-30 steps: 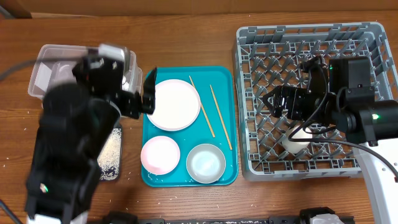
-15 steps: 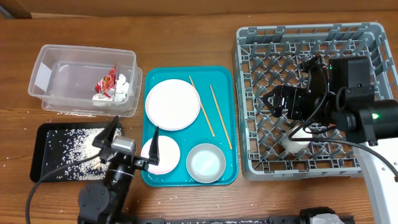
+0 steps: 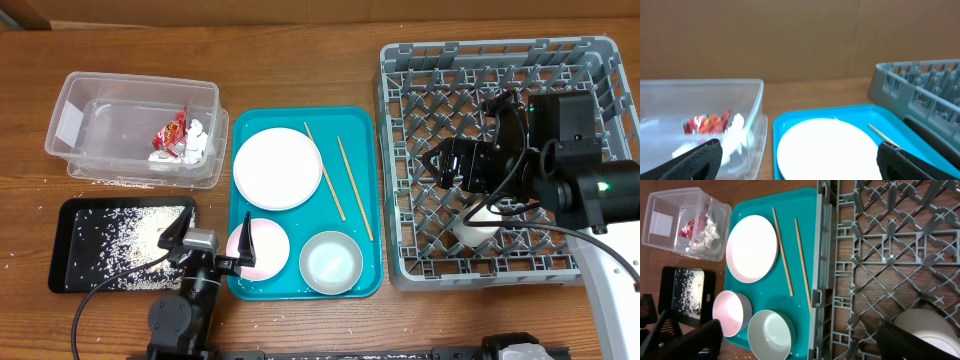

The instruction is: Sort waste into correct bins and load items into the dishwasher

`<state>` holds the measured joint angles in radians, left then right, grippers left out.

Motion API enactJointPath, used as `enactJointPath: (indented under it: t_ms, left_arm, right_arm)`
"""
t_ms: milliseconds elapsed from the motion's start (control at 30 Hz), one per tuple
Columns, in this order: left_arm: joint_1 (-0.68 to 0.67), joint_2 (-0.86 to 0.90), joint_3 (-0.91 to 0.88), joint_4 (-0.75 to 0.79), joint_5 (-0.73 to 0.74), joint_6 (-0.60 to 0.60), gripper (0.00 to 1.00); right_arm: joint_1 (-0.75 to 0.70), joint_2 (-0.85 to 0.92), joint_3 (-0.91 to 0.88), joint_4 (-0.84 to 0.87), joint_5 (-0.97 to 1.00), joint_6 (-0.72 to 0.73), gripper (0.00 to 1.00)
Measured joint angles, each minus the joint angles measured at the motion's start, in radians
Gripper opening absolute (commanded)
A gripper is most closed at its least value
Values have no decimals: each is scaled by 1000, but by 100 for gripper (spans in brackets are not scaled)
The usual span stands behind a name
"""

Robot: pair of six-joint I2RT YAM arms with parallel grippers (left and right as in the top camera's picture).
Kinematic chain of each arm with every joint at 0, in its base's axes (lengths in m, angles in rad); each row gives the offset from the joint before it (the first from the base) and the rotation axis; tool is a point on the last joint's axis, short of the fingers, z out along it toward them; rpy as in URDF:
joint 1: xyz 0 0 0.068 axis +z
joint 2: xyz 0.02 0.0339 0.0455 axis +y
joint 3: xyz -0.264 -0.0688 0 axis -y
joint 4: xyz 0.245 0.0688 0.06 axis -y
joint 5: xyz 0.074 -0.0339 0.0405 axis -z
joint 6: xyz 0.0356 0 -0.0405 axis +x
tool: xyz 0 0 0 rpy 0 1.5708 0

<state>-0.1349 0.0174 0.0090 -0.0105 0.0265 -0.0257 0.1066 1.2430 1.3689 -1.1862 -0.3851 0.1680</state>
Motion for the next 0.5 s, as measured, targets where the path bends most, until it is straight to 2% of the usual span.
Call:
enactJointPath:
  t_ms: [100, 500]
  left_arm:
    - [0, -2, 0, -60, 0, -2, 100]
    - [0, -2, 0, -64, 0, -2, 100]
  right_arm:
    - [0, 0, 0, 1, 0, 0, 100]
    - [0, 0, 0, 0, 0, 0, 100]
